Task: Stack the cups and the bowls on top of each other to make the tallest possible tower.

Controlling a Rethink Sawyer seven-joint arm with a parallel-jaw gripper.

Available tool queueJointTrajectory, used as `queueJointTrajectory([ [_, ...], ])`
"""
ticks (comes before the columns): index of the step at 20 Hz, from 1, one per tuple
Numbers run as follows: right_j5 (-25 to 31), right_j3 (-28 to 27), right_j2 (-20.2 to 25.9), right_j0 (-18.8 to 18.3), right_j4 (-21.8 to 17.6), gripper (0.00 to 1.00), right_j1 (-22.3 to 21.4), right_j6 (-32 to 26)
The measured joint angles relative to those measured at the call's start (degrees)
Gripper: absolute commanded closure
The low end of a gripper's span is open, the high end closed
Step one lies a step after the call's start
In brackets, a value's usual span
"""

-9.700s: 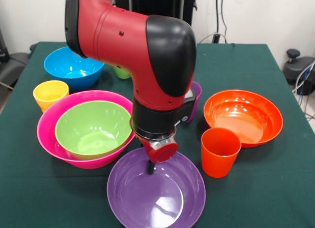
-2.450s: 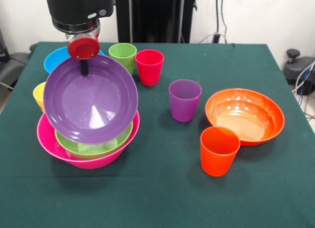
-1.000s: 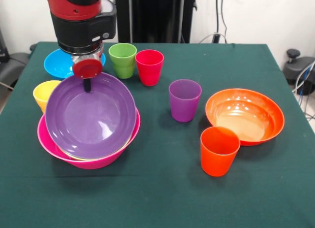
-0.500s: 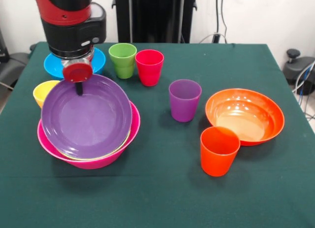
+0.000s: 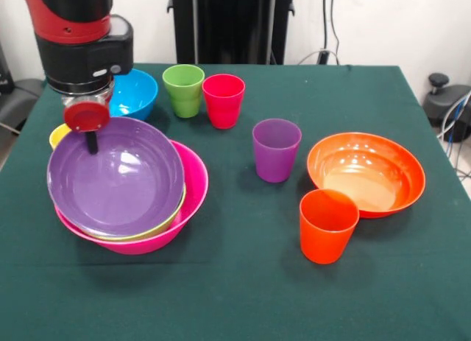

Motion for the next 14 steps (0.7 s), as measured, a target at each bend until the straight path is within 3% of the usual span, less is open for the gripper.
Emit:
queueJointTrajectory([
  [14,-2.5,0.0,4.7,-3.3,-0.7,1.0,-0.1,0.0],
])
